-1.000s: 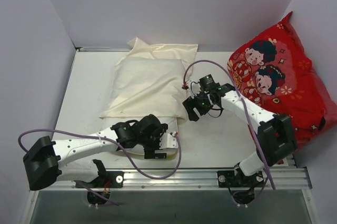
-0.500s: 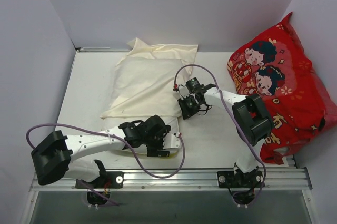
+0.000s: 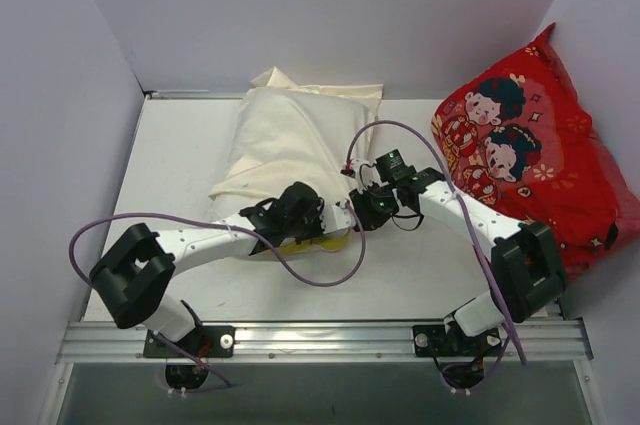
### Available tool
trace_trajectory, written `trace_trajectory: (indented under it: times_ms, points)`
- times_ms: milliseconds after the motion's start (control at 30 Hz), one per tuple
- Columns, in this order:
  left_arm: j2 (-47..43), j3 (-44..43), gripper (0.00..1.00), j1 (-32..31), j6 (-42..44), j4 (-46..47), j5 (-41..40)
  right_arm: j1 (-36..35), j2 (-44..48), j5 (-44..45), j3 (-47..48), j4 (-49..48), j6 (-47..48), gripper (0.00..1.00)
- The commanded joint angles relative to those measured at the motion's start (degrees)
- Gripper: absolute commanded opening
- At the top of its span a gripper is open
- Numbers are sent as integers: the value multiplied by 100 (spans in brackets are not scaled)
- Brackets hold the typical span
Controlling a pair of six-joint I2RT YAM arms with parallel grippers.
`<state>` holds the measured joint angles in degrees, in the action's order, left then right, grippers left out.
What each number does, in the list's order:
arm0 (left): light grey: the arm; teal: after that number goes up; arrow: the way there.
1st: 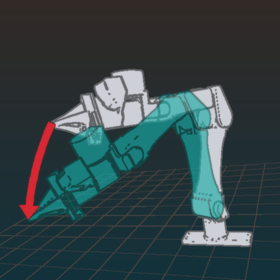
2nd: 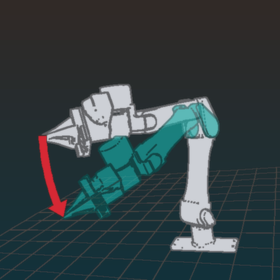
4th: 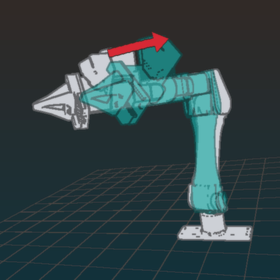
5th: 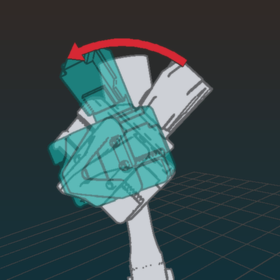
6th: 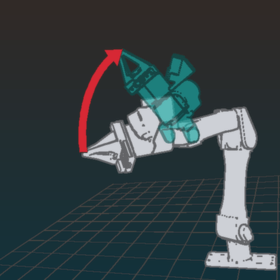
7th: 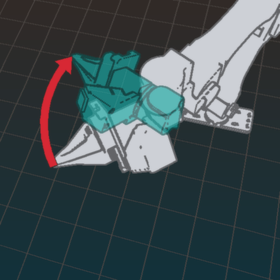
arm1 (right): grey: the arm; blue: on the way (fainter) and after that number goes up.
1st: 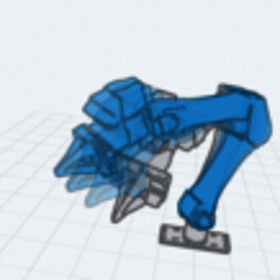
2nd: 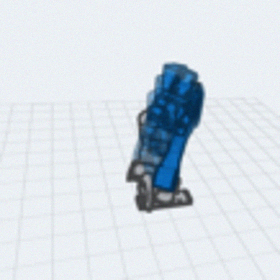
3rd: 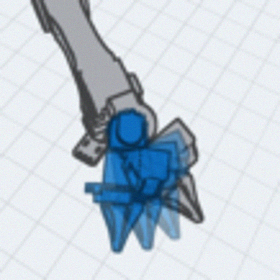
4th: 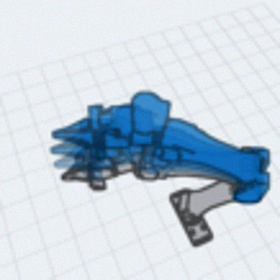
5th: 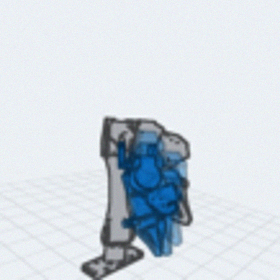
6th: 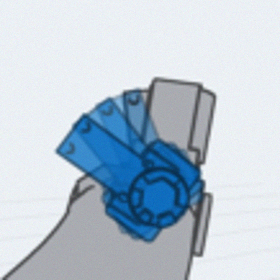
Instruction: Put the pillow into the pillowcase
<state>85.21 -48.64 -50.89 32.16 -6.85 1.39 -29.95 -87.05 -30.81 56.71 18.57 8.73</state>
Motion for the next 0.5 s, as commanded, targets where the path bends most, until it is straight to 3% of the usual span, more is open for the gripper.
trace_trajectory:
  times_ms: [0, 100, 133, 200, 233, 267, 367, 467]
  points:
    - [715, -794, 0, 536, -332, 1054, -998, 16, 556, -707, -213, 1333, 313, 0]
    - [1119, -1305, 0, 756, -737, 871, -1019, 226, 619, -716, -213, 1579, 541, 0]
    - [1103, -1367, 6, 782, -833, 748, -861, 305, 497, -664, -161, 1615, 585, 0]
    - [762, -1446, 32, 897, -983, 39, 153, 612, 312, -690, -46, 1667, 603, 0]
    - [569, -1411, 53, 949, -1019, -183, 482, 718, 102, -664, 111, 1685, 586, 0]
    - [115, -1359, 60, 976, -1062, -376, 659, 928, 13, -646, 191, 1711, 534, 0]
    - [-834, -1113, 68, 1309, -1142, -1045, 1161, 1228, -303, -672, 463, 1781, 419, 0]
    - [-1583, -963, 68, 2221, -1064, -1598, 1399, 1536, -375, -646, 578, 1878, 375, 0]
